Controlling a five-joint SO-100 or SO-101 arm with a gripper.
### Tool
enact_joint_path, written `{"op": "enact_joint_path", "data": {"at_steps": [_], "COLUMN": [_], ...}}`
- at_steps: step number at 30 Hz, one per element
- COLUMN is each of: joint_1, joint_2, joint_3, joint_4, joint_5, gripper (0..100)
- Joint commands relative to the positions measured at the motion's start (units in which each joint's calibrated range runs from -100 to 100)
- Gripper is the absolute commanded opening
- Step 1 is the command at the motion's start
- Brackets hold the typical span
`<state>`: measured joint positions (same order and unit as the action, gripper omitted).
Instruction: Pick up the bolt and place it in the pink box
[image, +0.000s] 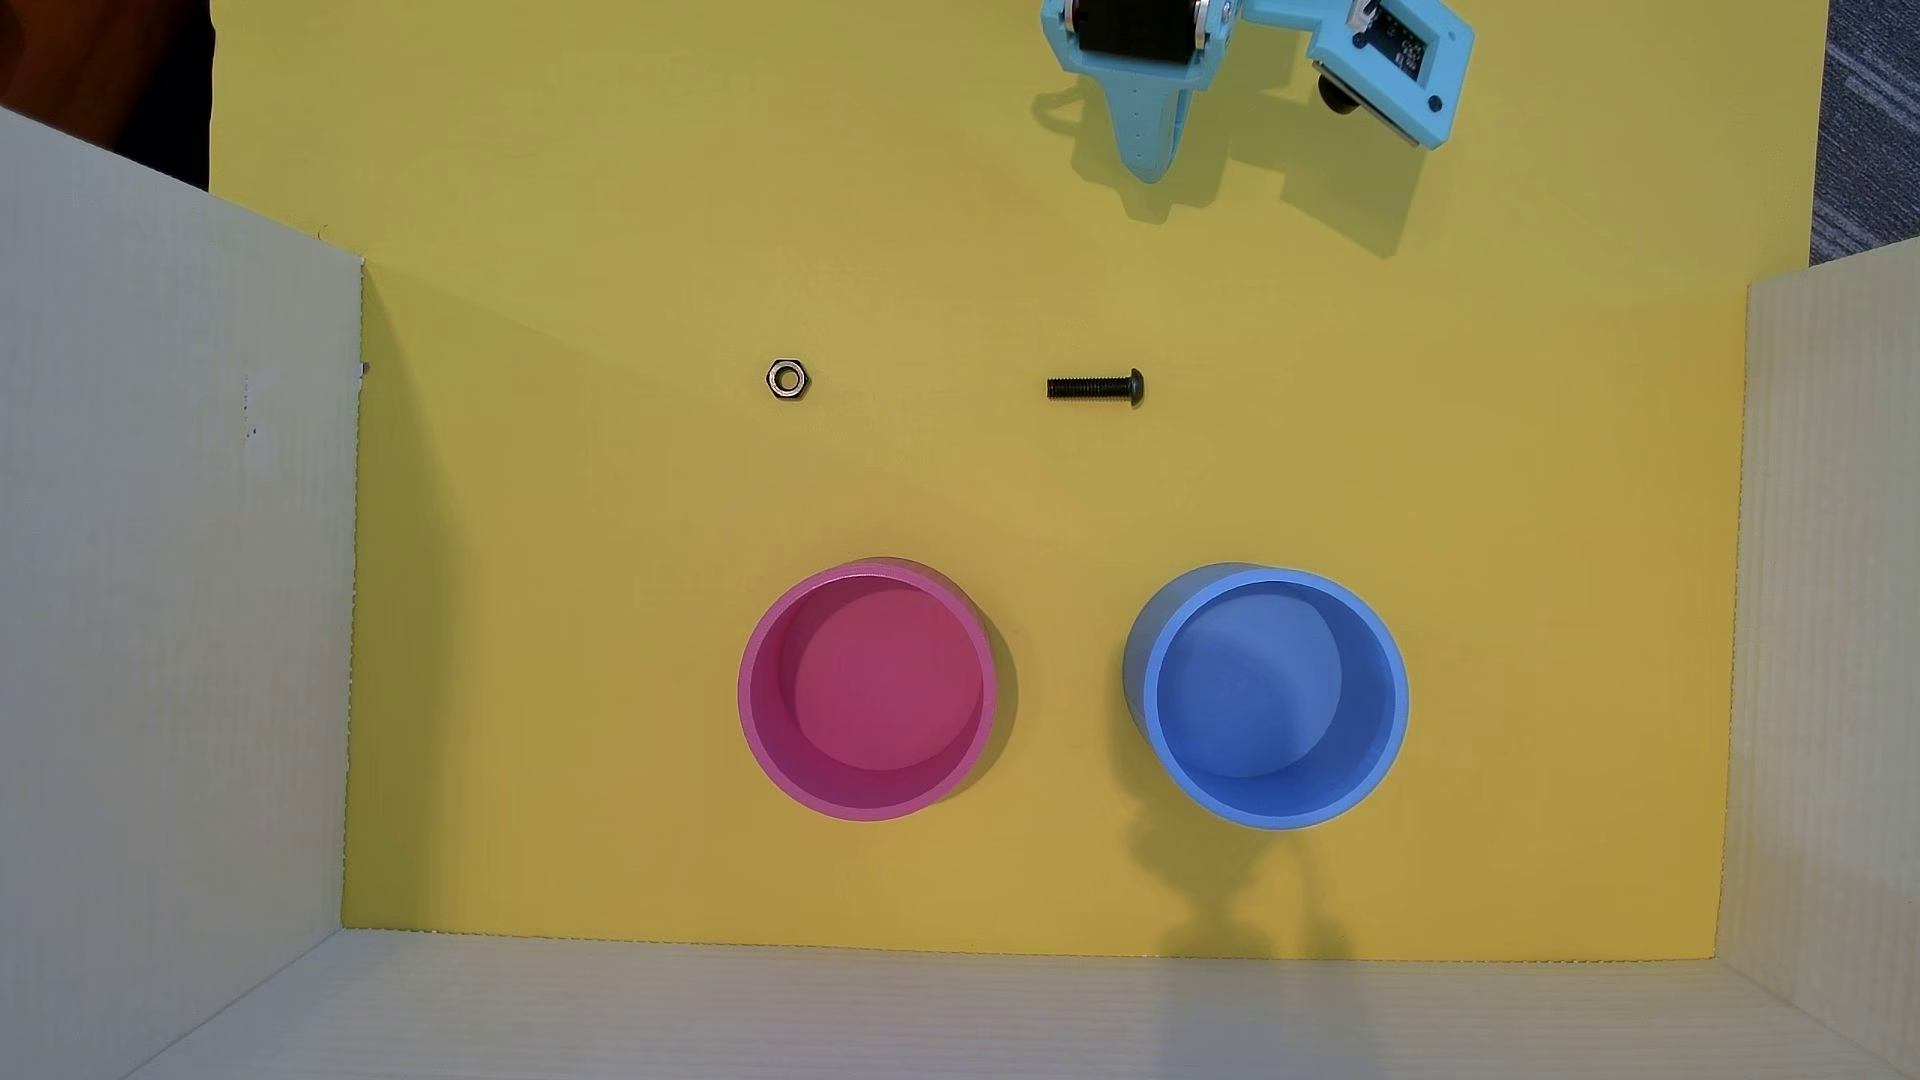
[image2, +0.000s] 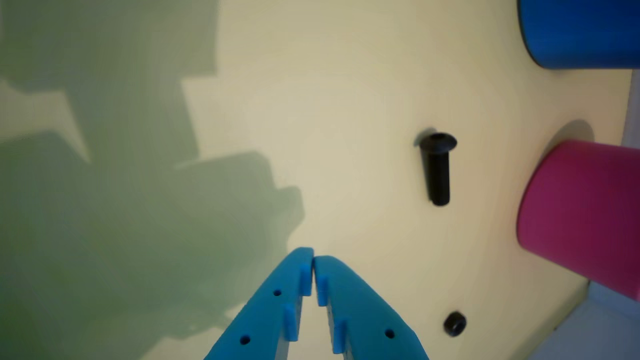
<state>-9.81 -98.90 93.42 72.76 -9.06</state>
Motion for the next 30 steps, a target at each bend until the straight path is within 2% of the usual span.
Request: {"op": "enact_joint_path", "data": {"at_steps": [1, 30], "joint_1": [0.46, 0.61], "joint_2": [0.25, 0.25], "joint_3": [-0.21, -0.03], "joint_4": [-0.3, -0.39], "joint_5": [0.07, 0.44], "gripper": [1, 1]}}
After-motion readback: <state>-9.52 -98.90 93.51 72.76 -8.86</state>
